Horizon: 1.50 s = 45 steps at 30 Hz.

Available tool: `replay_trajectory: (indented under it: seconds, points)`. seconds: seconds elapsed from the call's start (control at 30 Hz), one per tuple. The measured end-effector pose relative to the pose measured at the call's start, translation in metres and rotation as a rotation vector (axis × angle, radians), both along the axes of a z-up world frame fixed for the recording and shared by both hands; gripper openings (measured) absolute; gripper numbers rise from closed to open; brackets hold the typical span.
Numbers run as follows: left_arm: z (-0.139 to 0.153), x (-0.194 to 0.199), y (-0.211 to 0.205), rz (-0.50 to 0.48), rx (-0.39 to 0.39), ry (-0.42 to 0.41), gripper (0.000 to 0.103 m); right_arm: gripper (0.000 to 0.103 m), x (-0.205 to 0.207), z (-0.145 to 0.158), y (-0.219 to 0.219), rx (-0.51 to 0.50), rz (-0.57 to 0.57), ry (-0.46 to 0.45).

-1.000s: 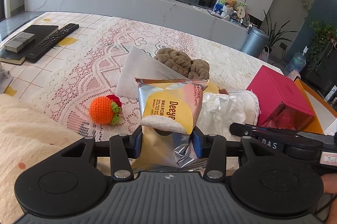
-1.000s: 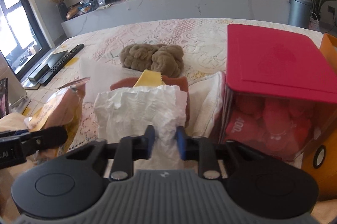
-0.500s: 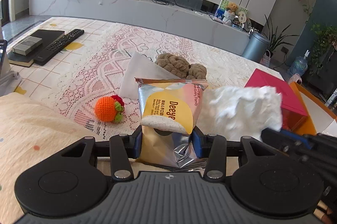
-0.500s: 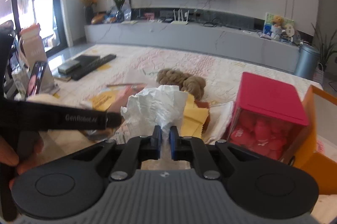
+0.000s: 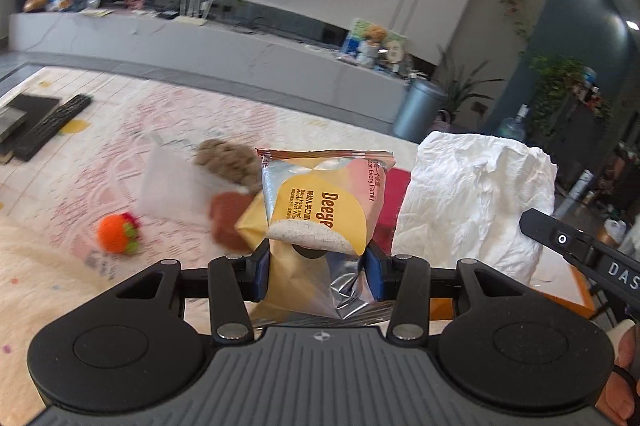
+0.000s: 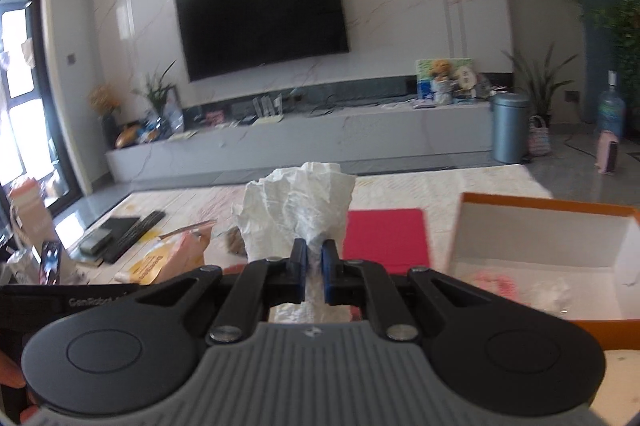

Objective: Organize soft objects
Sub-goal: 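Lift the snack packet and tissue and carry both over the orange box, then open both tools to drop the packet and tissue into the box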

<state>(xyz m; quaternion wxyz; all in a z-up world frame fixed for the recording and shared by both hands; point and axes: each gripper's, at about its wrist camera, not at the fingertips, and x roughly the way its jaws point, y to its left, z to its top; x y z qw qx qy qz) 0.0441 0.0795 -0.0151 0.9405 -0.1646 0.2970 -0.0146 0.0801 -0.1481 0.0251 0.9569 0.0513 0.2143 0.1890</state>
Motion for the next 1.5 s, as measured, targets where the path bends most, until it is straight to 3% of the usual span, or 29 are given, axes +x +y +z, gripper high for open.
replay_trajectory:
  seconds: [0.4,0.67,0.83,1.23,1.5]
  points:
    - [0.035,0.059,-0.091,-0.271,-0.02,-0.066,0.052,0.006,0.01,0.033,-0.096,-0.08,-0.193,-0.055]
    - [0.028,0.112,-0.144,-0.397,-0.017,-0.035,0.052,0.006,0.044,0.029,-0.151,-0.094,-0.29,0.013]
    - [0.009,0.142,-0.174,-0.451,0.044,0.009,0.052,0.006,0.074,0.016,-0.168,-0.136,-0.33,0.055]
    - [-0.041,0.181,-0.235,-0.557,0.271,0.127,0.052,0.006,0.142,-0.036,-0.178,-0.24,-0.321,0.257]
    - [-0.062,0.193,-0.256,-0.639,0.319,0.174,0.052,0.006,0.172,-0.066,-0.183,-0.295,-0.329,0.395]
